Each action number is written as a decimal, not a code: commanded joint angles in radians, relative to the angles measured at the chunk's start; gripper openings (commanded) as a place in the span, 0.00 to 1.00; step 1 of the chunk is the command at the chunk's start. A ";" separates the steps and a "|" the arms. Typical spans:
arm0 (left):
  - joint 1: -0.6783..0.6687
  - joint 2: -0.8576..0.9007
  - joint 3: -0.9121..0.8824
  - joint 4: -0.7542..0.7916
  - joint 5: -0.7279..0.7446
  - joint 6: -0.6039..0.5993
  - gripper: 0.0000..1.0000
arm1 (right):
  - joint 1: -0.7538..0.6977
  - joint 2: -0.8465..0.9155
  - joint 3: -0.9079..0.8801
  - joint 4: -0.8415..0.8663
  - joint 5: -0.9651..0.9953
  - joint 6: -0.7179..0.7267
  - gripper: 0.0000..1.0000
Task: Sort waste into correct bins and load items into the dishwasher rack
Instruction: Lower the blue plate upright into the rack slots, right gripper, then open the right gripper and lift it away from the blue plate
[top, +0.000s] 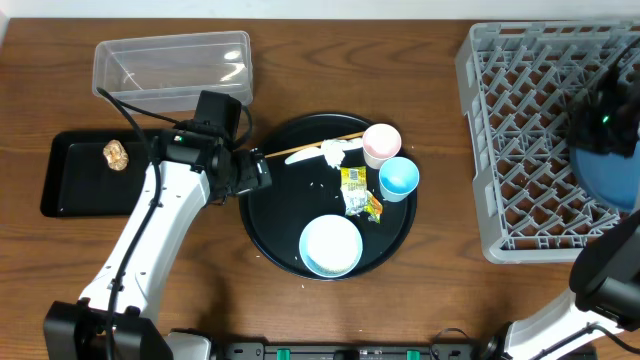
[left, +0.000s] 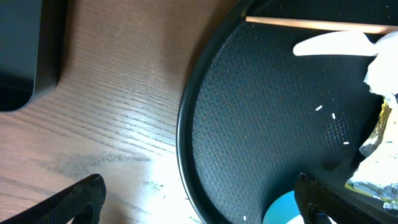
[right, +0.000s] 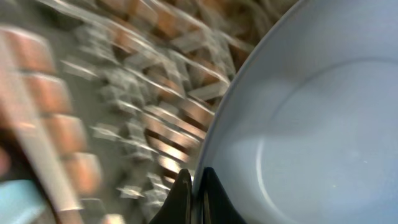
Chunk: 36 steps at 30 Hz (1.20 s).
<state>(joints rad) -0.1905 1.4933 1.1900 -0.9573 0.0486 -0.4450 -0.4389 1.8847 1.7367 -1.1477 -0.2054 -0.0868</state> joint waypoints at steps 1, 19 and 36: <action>0.004 0.005 0.007 0.001 -0.005 -0.002 0.98 | -0.010 -0.028 0.110 0.006 -0.394 -0.021 0.01; 0.004 0.005 0.007 0.001 -0.005 -0.002 0.98 | -0.007 0.006 0.157 0.380 -0.731 0.125 0.01; 0.004 0.005 0.007 -0.002 -0.005 -0.002 0.98 | -0.130 0.212 0.156 0.696 -1.000 0.368 0.01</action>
<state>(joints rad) -0.1905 1.4933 1.1900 -0.9604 0.0490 -0.4450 -0.5293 2.0949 1.8782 -0.4625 -1.1168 0.2104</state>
